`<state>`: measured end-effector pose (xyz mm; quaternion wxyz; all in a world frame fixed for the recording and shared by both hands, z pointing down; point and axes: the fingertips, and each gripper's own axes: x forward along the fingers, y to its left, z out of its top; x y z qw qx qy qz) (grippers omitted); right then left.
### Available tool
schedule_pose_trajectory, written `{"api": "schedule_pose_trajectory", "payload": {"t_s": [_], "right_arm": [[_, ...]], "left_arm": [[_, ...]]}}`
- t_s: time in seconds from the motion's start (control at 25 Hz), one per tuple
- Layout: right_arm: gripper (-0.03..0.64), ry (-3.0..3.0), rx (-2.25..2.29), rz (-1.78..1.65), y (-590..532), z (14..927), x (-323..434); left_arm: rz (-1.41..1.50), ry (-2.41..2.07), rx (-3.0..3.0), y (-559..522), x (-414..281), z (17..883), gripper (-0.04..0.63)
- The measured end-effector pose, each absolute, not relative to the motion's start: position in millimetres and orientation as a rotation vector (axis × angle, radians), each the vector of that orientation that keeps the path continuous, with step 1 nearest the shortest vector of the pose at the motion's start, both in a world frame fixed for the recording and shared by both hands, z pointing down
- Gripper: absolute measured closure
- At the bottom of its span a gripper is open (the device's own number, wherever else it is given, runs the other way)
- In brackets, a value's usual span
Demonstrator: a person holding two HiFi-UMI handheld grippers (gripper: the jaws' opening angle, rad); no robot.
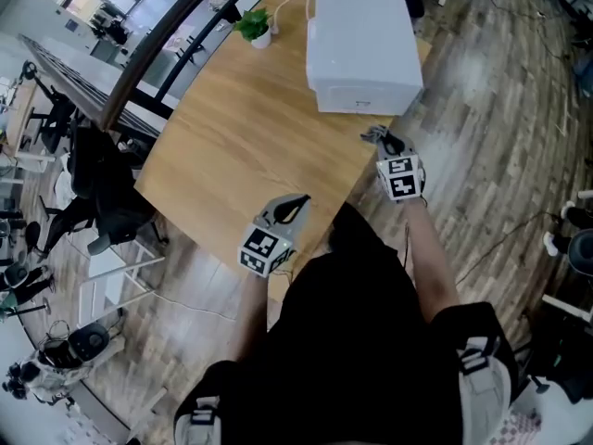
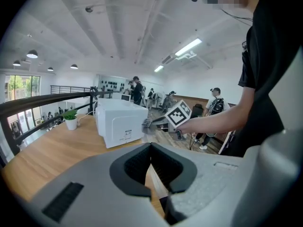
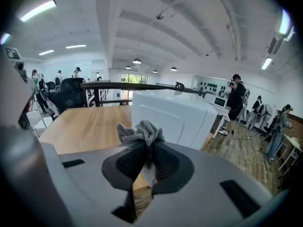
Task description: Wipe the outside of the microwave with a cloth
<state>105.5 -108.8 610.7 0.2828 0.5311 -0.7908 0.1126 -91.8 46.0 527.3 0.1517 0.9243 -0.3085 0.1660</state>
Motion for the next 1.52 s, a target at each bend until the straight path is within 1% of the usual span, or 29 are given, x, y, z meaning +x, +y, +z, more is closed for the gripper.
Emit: {"api": "schedule_pose_trajectory", "payload": {"t_s": [0.32, 0.68, 0.96, 1.12, 1.52], "right_arm": [[0.581, -2.215, 1.371, 0.201, -35, 549, 110], [0.584, -2.192, 1.301, 0.193, 11, 537, 122], [0.585, -2.200, 1.301, 0.197, 14, 546, 130], [0.585, -2.218, 1.291, 0.203, 13, 547, 136], [0.586, -2.295, 1.169, 0.209, -1, 558, 148]], "left_arm": [[0.436, -0.929, 2.659, 38, -108, 517, 0.595], [0.420, -0.947, 2.657, 34, -116, 520, 0.595], [0.449, -0.926, 2.657, 23, -101, 529, 0.595], [0.535, -0.930, 2.679, 21, -85, 524, 0.595], [0.551, -1.035, 2.623, 18, -65, 513, 0.595]]}}
